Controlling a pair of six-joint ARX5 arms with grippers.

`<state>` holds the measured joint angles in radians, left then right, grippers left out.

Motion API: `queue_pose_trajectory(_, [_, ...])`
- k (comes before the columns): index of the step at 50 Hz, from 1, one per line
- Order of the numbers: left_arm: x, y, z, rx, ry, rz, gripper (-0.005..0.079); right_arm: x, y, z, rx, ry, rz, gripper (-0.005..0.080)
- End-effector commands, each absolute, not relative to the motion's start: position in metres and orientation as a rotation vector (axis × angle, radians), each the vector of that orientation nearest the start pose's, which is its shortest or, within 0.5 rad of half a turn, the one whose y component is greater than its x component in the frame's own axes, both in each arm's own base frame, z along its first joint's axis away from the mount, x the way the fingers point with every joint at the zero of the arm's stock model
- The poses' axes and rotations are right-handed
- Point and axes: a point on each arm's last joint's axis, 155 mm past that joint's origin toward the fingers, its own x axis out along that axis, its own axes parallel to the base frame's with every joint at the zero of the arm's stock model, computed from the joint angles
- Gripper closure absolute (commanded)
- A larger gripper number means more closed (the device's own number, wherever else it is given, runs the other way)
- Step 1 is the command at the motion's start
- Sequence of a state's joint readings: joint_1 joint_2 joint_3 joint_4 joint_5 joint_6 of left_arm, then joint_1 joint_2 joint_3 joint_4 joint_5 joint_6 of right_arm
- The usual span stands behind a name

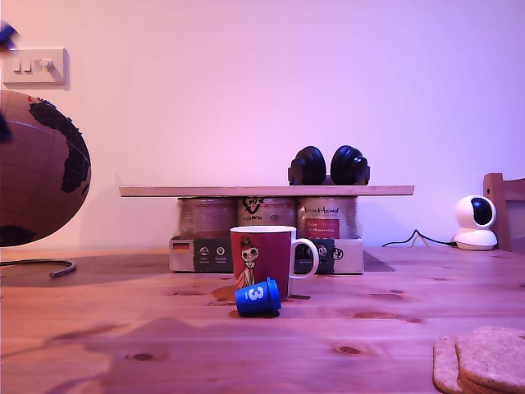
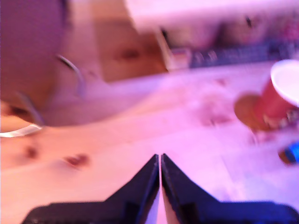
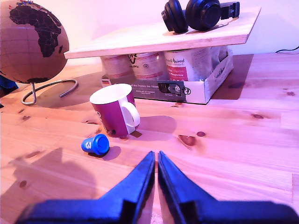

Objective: Slide the blue coffee capsule to the right

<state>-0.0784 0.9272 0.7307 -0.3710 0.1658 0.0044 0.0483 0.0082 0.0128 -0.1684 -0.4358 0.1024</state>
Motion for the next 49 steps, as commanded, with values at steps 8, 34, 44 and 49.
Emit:
queue_pose_trajectory(8, [0.299, -0.04, 0.2, -0.016, 0.483, -0.19, 0.0762, 0.228, 0.09, 0.128, 0.126, 0.182, 0.478, 0.0764])
queue_pose_trajectory(34, [0.261, -0.028, 0.222, -0.01, 0.281, -0.138, 0.0762, 0.228, 0.09, 0.128, 0.126, 0.182, 0.478, 0.0764])
queue_pose_trajectory(44, [0.253, -0.027, 0.232, -0.008, 0.238, -0.133, 0.0762, 0.228, 0.09, 0.128, 0.126, 0.182, 0.478, 0.0764])
queue_pose_trajectory(49, [0.251, -0.027, 0.228, -0.012, 0.252, -0.133, 0.0762, 0.228, 0.09, 0.128, 0.126, 0.182, 0.478, 0.0764])
